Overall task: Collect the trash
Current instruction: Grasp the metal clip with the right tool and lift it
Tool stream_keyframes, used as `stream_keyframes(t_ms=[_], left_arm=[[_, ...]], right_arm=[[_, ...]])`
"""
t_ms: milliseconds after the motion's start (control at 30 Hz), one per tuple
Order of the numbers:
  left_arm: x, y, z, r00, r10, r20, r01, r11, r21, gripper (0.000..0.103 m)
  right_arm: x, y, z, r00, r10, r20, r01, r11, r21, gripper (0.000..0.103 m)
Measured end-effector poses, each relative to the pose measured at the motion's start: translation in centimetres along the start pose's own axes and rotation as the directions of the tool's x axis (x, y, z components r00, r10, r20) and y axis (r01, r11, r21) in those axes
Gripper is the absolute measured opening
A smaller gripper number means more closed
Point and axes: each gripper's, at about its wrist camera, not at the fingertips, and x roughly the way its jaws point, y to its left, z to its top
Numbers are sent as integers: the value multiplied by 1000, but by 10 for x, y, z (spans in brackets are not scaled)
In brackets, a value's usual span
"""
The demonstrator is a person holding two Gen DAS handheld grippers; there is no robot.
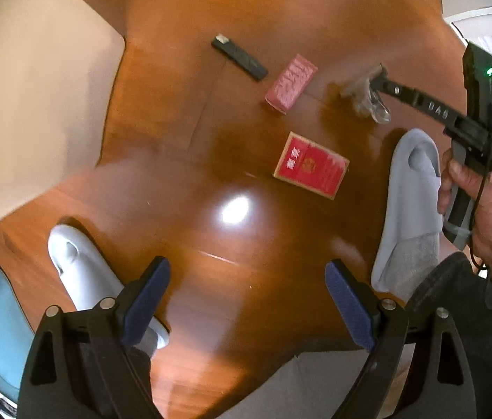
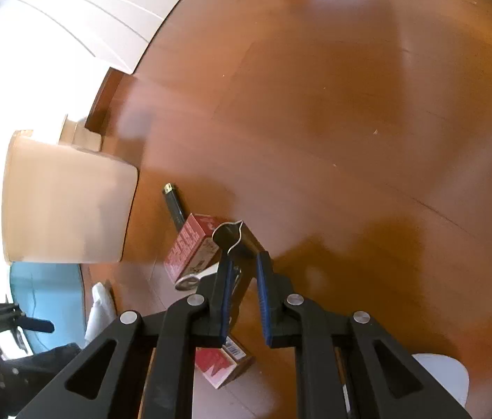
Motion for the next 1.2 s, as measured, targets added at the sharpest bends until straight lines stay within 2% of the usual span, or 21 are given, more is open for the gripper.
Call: stream_keyframes(t_ms=[33, 200, 367, 433, 533, 567, 600, 633, 700, 800, 833, 867, 933, 967, 1000, 1033, 1067, 1100, 1133, 1200], left_arm=[[-2, 1, 1, 1000, 1, 4, -1, 1000, -7, 91], [3, 6, 0, 1000, 0, -14, 0, 1000, -16, 91], [7, 8, -6, 999, -5, -35, 5, 1000, -7, 91], [7, 11, -8, 999, -2, -39, 2, 1000, -12, 91], [3, 15, -8, 999, -5, -35, 5, 1000, -17, 91], [2, 16, -8, 1000, -4, -31, 4, 1000, -15, 91], [2, 16, -8, 1000, -3, -28, 2, 1000, -12, 91], [2, 17, -8, 1000, -1, -26, 1, 1000, -11, 91], [2, 19, -10, 1000, -1, -26, 1, 1000, -16, 91], [4, 20, -11, 999, 4, -38, -5, 1000, -19, 91], [5, 20, -11, 999, 6, -42, -7, 1000, -20, 91], [5, 21, -11, 999, 6, -46, -7, 1000, -22, 91], [5, 21, -11, 999, 0, -48, -1, 1000, -27, 91], [5, 21, -11, 999, -1, -47, 0, 1000, -27, 91], [5, 21, -11, 999, -1, -46, 0, 1000, -25, 91], [6, 22, -11, 999, -1, -45, 0, 1000, -23, 91], [6, 22, -11, 999, -1, -46, 0, 1000, -23, 91], [7, 22, -12, 999, -1, -48, 0, 1000, -23, 91], [8, 23, -12, 999, -2, -50, 1, 1000, -25, 91], [9, 23, -13, 999, 0, -53, -1, 1000, -24, 91]], right_arm=[[0, 1, 1, 1000, -29, -8, 29, 999, -20, 14], [10, -2, -4, 998, -40, -46, 39, 999, -18, 14], [25, 25, -4, 993, -89, -78, 75, 983, -168, 14], [32, 34, -2, 991, -85, -105, 62, 976, -208, 14], [32, 35, 0, 987, -63, -146, 35, 982, -186, 16], [29, 35, 0, 987, -56, -152, 28, 983, -182, 20], [24, 34, -1, 987, -44, -154, 16, 984, -179, 38], [19, 34, -2, 988, -43, -150, 16, 984, -178, 73], [5, 31, -4, 990, -86, -115, 65, 982, -179, 99], [-6, 34, -5, 987, -150, -65, 130, 962, -242, 100], [-4, 41, -6, 980, -190, -52, 167, 941, -293, 100], [2, 51, -7, 971, -238, -35, 209, 905, -371, 100], [13, 74, -9, 959, -282, -17, 233, 823, -518, 99], [23, 91, -13, 954, -299, -28, 217, 751, -624, 98], [35, 106, -19, 943, -331, -40, 200, 656, -728, 92], [43, 113, -22, 931, -362, -34, 202, 593, -779, 84], [56, 121, -27, 909, -417, -23, 204, 492, -846, 80], [67, 124, -29, 893, -450, -26, 196, 438, -877, 74], [82, 123, -30, 864, -501, -39, 187, 392, -901, 65], [97, 120, -29, 839, -542, -48, 185, 367, -911, 58]])
